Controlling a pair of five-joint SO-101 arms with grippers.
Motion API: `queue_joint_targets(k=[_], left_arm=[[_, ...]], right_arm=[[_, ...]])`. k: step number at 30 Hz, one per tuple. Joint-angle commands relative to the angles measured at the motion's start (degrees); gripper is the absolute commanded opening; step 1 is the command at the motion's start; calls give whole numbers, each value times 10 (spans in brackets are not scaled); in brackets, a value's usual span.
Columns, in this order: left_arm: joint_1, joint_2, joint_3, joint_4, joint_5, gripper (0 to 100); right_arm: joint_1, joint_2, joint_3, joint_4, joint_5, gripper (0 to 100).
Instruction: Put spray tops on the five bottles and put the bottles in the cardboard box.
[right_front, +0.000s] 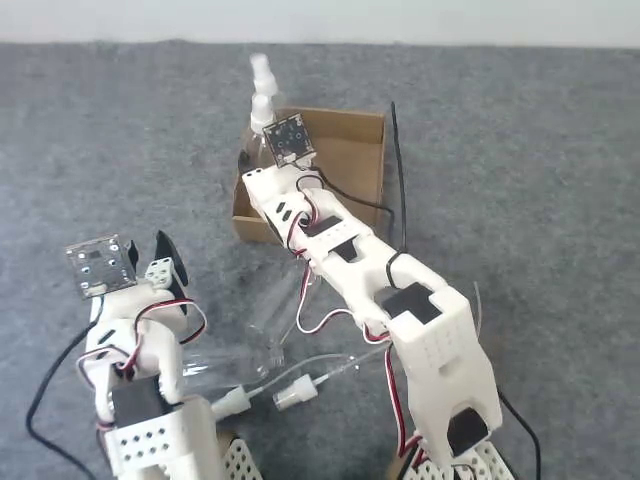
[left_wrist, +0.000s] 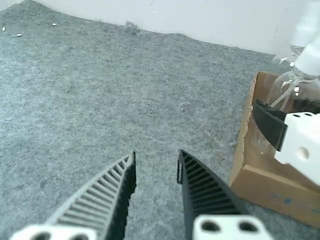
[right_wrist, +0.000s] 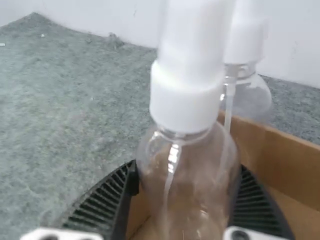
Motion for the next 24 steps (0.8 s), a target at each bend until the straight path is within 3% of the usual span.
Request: queue_joint_targets(k=[1, 6, 24], left_arm=[[2, -6, -7, -20, -4, 130], [2, -6, -7, -20, -4, 130], [2, -6, -7, -20, -4, 130]], right_arm=[[-11, -19, -51, 28, -6, 255], [-11, -19, -50, 33, -6, 333], [-12, -86, -6, 69, -8, 330]])
